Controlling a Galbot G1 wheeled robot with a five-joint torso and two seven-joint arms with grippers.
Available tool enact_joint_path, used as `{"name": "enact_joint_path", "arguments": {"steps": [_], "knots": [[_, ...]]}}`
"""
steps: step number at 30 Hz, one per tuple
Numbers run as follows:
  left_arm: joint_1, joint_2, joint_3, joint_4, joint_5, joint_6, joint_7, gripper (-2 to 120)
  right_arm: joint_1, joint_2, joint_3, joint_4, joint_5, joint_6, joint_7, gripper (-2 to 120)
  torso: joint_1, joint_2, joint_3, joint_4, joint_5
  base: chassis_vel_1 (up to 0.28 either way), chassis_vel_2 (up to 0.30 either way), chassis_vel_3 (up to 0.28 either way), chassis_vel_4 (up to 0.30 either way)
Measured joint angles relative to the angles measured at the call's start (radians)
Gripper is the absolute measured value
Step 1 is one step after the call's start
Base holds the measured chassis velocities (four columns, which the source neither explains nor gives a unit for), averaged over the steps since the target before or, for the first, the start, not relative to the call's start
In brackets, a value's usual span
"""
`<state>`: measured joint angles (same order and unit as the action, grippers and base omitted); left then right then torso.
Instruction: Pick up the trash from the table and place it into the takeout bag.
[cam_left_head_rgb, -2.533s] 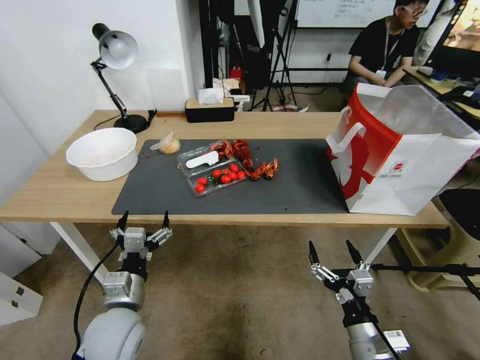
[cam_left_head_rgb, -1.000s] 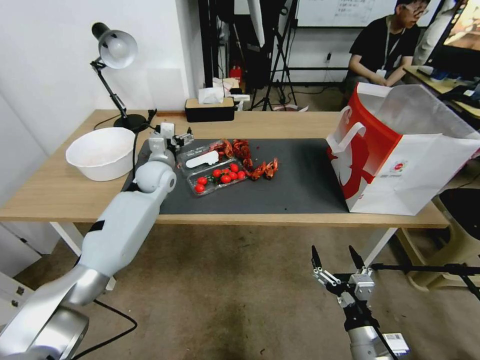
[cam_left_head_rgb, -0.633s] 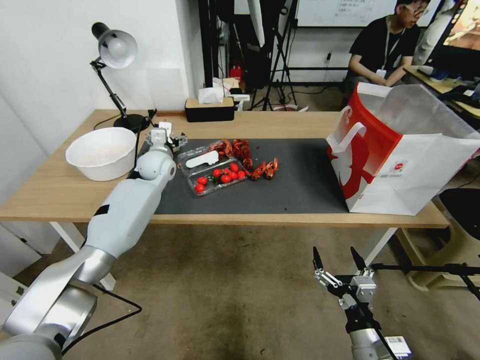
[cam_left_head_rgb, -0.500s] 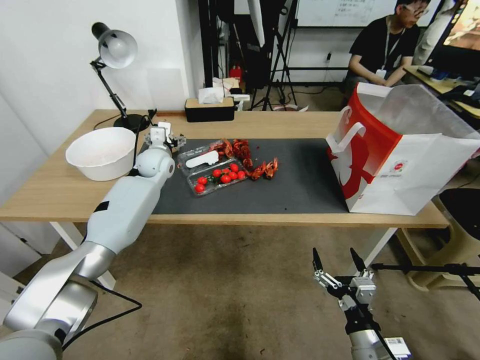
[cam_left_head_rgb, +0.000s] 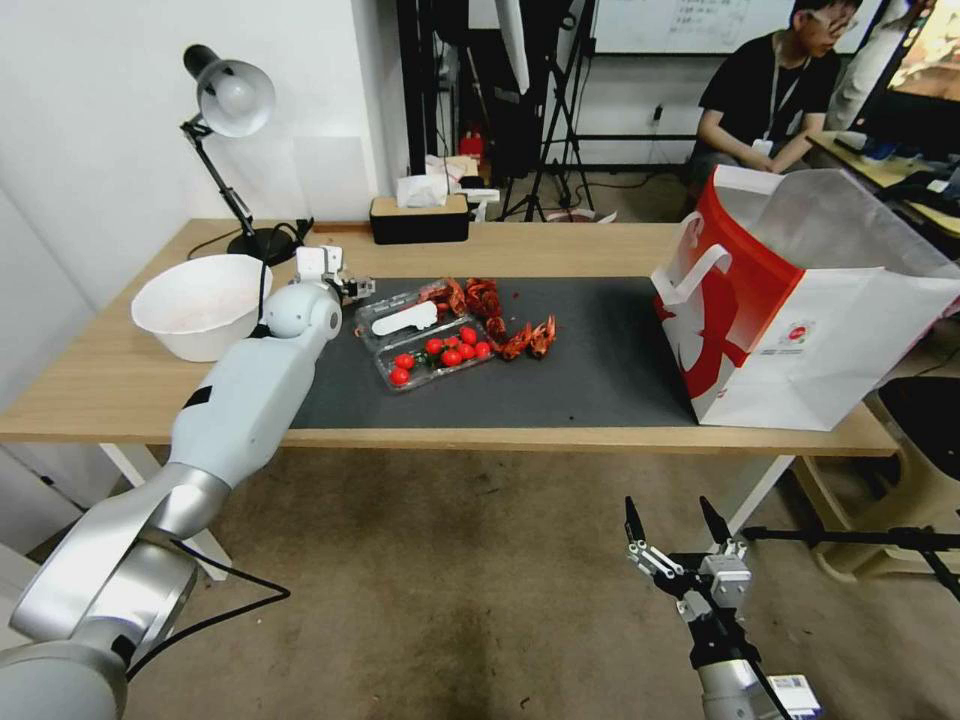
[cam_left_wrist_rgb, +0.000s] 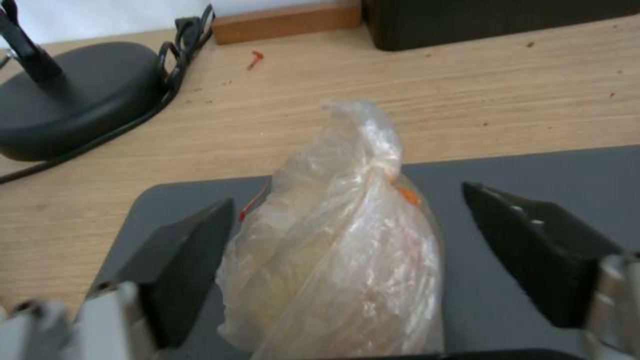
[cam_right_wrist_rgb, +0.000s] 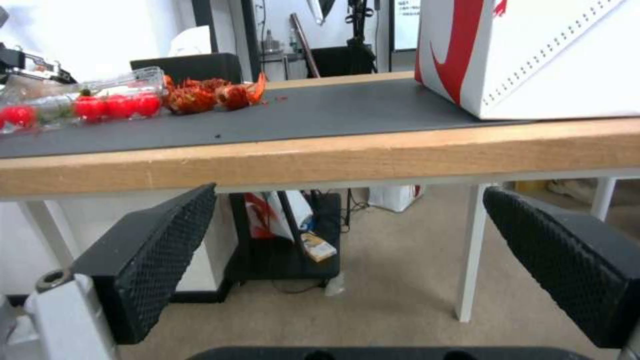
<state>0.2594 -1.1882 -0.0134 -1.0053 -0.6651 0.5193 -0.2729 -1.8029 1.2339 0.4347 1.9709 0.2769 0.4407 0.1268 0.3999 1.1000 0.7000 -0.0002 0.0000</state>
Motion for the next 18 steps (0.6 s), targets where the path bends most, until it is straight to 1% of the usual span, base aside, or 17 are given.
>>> {"name": "enact_joint_path", "arguments": {"steps": [1, 2, 3, 5, 6, 8, 9, 11, 12, 13, 14, 15, 16, 17, 18], "knots": [[-0.001, -0.001, 0.0, 0.004, 0.0, 0.003, 0.0, 81, 0.001, 0.0, 0.0, -0.001, 0.0, 0.0, 0.0, 100, 0.0, 0.0, 0.0, 0.0, 0.0, 0.0, 0.0, 0.0, 0.0], [-0.002, -0.001, 0.0, 0.009, 0.001, 0.018, -0.002, 74, 0.002, 0.0, -0.001, -0.003, 0.001, 0.001, 0.001, 100, 0.0, 0.0, 0.0, 0.0001, 0.0, 0.0, 0.0, 0.0, 0.0], [-0.002, -0.001, 0.0, 0.009, 0.001, 0.018, -0.002, 74, 0.002, 0.0, -0.001, -0.003, 0.001, 0.001, 0.001, 100, 0.0, 0.0, 0.0, 0.0001, 0.0, 0.0, 0.0, 0.0, 0.0], [-0.001, 0.002, 0.001, 0.011, 0.003, 0.038, -0.004, 65, 0.003, 0.0, -0.001, -0.003, 0.002, 0.001, 0.001, 100, 0.0, 0.0, 0.0, 0.0001, 0.0001, 0.0, 0.0, 0.0, 0.0], [0.001, 0.005, 0.0, 0.012, 0.004, 0.042, -0.004, 57, 0.004, 0.0, -0.001, -0.003, 0.002, 0.001, 0.002, 100, 0.0, 0.0, 0.0, 0.0001, 0.0002, 0.0, 0.0, 0.0, 0.0], [0.001, 0.006, 0.0, 0.012, 0.004, 0.043, -0.004, 56, 0.004, 0.0, -0.001, -0.003, 0.002, 0.001, 0.002, 100, 0.0, 0.0, 0.0, 0.0, 0.0, 0.0, 0.0, 0.0, 0.0], [0.003, 0.01, -0.002, 0.012, 0.004, 0.044, -0.005, 50, 0.006, -0.001, -0.002, -0.004, 0.003, 0.001, 0.002, 100, 0.0, 0.0, 0.0, 0.0001, 0.0, 0.0, 0.0, 0.0, 0.0], [0.007, 0.016, -0.007, 0.008, 0.004, 0.041, -0.006, 42, 0.007, -0.001, -0.004, -0.004, 0.003, 0.001, 0.002, 100, 0.0, 0.0, 0.0, 0.0001, 0.0, 0.0, 0.0, 0.0, 0.0], [0.007, 0.016, -0.007, 0.008, 0.004, 0.041, -0.006, 42, 0.007, -0.001, -0.004, -0.004, 0.003, 0.001, 0.002, 100, 0.0, 0.0, 0.0, 0.0001, 0.0, 0.0, 0.0, 0.0, 0.0], [0.013, 0.021, -0.01, -0.001, 0.003, 0.035, -0.007, 35, 0.008, -0.001, -0.007, -0.004, 0.003, 0.0, 0.002, 100, 0.0, 0.0, 0.0, 0.0003, -0.0001, 0.0, 0.0, 0.0, 0.0], [0.017, 0.024, -0.013, -0.007, 0.003, 0.027, -0.007, 32, 0.008, -0.001, -0.008, -0.004, 0.003, -0.001, 0.002, 100, 0.0, 0.0, 0.0, 0.0003, -0.0002, 0.0, 0.0, 0.0, 0.0], [0.023, 0.029, -0.014, -0.014, 0.001, -0.004, 0.004, 27, 0.009, -0.001, -0.01, -0.003, 0.003, -0.001, 0.003, 100, 0.0, 0.0, 0.0, 0.0004, -0.0003, 0.0, 0.0, 0.0, 0.0], [0.023, 0.029, -0.014, -0.014, 0.001, -0.004, 0.004, 27, 0.009, -0.001, -0.01, -0.003, 0.003, -0.001, 0.003, 100, 0.0, 0.0, 0.0, 0.0004, -0.0003, 0.0, 0.0, 0.0, 0.0], [0.029, 0.035, -0.013, -0.023, 0.001, -0.049, 0.022, 23, 0.01, -0.001, -0.011, -0.002, 0.003, -0.002, 0.003, 100, 0.0, 0.0, 0.0, 0.0004, -0.0002, 0.0, 0.0, 0.0, 0.0], [0.033, 0.04, -0.012, -0.03, 0.001, -0.079, 0.04, 19, 0.011, -0.001, -0.011, -0.001, 0.002, -0.003, 0.003, 100, 0.0, 0.0, 0.0, 0.0004, -0.0001, 0.0, 0.0, 0.0, 0.0]]}}
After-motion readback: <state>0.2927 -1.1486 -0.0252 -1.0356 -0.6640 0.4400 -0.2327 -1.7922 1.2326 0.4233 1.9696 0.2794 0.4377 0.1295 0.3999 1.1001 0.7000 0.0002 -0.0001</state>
